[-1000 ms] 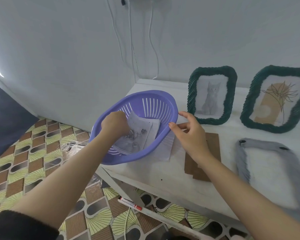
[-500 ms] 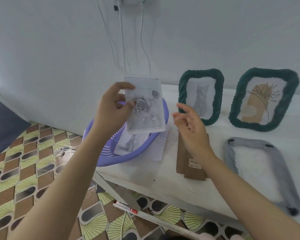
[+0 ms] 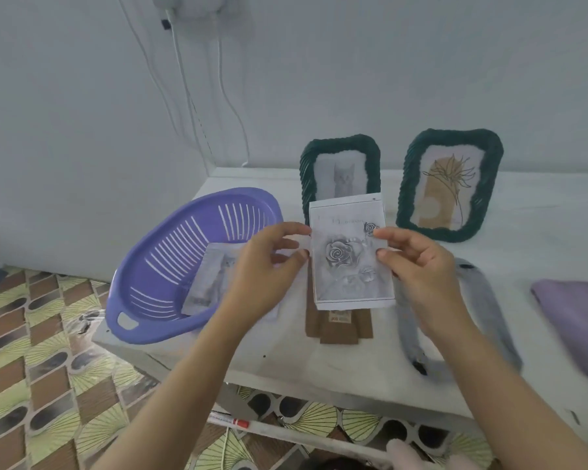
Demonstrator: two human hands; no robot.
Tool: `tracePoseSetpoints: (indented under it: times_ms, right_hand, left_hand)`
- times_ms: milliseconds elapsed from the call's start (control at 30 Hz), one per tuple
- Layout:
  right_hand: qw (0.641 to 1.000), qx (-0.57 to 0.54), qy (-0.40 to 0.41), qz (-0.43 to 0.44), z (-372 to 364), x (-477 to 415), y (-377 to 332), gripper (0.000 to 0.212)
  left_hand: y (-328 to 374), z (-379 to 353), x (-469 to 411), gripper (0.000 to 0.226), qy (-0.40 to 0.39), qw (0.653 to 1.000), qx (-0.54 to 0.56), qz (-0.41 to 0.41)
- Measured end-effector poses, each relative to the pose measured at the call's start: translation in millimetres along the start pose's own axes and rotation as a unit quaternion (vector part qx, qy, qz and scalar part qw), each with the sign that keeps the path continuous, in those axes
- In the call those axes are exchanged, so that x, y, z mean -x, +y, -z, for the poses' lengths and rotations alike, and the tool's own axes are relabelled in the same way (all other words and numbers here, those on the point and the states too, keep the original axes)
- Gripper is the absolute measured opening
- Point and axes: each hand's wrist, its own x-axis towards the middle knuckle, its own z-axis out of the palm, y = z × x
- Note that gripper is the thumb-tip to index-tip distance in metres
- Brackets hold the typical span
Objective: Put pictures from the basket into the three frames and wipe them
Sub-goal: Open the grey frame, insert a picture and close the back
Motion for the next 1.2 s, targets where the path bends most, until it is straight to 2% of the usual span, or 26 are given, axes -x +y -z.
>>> tracePoseSetpoints:
  times_ms: [100,200,300,433,533,600,667,700,767,867,1033,1200]
  right_hand:
    - [0.996,0.06,0.063,0.032,33.0,13.0,-4.7,0.032]
    - [0.991,0.069,0.103,0.041,56.3,27.1,-9.1,0.034]
    - [0.994,0.036,0.1,0.037,68.9,35.4,-11.7,0.029]
    - [0.997,0.022,0.065,0.027,81.9,41.3,-8.4,0.024]
    - [0.992,0.049,0.107,0.039,90.9,43.4,-2.5,0.027]
    - [0.98,0.12,0.153,0.043,99.6,42.0,1.6,0.027]
    - [0.975,0.158,0.159,0.009,110.9,38.9,5.1,0.021]
    - [0.98,0.138,0.145,-0.023,116.5,37.3,7.3,0.018]
    - [0.988,0.074,0.112,-0.079,123.6,35.6,12.2,0.017]
    - [0.986,0.083,0.126,-0.076,128.2,33.9,20.1,0.021]
    - [0.967,0.215,0.131,-0.039,133.7,30.7,32.6,0.025]
    - [0.943,0.321,0.084,-0.017,137.5,30.5,39.0,0.018]
  left_hand:
    - [8.0,-32.5,5.4,0.025,-0.048,0.998,0.046,-0.003]
    - [22.4,-68.5,11.1,0.02,-0.15,0.979,0.137,0.018]
    - [40.1,-97.7,13.1,0.019,-0.213,0.953,0.207,0.052]
    - [56.4,-124.8,15.3,0.027,-0.167,0.963,0.207,0.04]
    - [56.0,-137.6,13.1,0.039,-0.1,0.975,0.196,0.035]
    - [53.4,-142.6,9.8,0.047,-0.083,0.974,0.206,0.033]
    - [49.5,-146.5,6.7,0.048,-0.086,0.971,0.222,0.035]
    - [46.8,-148.8,5.4,0.046,-0.09,0.971,0.218,0.037]
    - [40.1,-154.3,3.3,0.036,-0.093,0.977,0.186,0.039]
    - [29.8,-162.8,1.8,0.027,-0.088,0.986,0.13,0.052]
    - [10.8,-165.0,2.3,0.023,-0.118,0.992,-0.029,0.04]
    - [-6.4,-160.8,4.6,0.019,-0.1,0.976,-0.187,-0.049]
